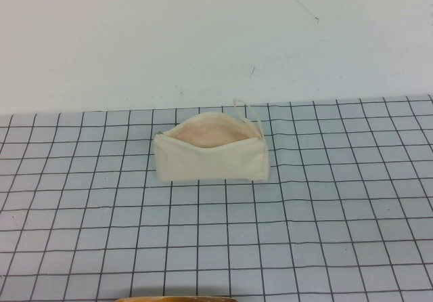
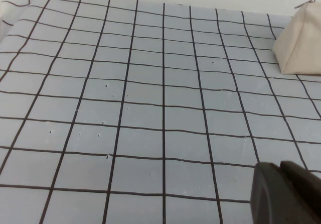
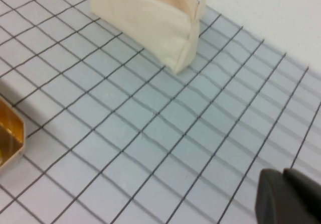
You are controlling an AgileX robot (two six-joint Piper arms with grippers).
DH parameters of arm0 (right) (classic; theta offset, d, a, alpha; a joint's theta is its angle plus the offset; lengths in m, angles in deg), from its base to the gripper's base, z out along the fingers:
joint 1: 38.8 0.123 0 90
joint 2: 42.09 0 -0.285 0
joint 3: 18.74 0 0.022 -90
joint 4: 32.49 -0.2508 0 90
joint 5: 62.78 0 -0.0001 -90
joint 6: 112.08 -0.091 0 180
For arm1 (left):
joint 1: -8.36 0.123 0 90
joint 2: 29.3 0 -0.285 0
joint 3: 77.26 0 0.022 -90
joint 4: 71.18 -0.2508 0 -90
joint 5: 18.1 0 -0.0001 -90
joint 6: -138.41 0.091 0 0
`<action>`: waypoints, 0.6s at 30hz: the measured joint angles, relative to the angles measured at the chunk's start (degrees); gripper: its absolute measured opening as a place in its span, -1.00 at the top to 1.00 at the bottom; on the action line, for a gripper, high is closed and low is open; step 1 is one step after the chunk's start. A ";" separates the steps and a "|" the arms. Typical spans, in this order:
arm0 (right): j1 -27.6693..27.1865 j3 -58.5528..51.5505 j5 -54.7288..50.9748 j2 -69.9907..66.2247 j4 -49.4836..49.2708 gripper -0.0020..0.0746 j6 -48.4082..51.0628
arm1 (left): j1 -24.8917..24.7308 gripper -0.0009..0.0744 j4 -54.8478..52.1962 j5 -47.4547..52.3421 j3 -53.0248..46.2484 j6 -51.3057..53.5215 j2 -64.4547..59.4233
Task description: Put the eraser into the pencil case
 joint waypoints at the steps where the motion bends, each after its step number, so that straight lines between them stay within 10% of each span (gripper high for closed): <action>1: -0.52 -2.31 0.51 2.49 -0.01 0.95 -1.29 | 0.00 0.98 0.00 0.00 0.00 0.00 0.00; 18: -34.23 -17.51 4.78 32.03 4.71 0.95 -4.12 | 0.00 0.98 0.00 0.00 0.00 0.00 0.00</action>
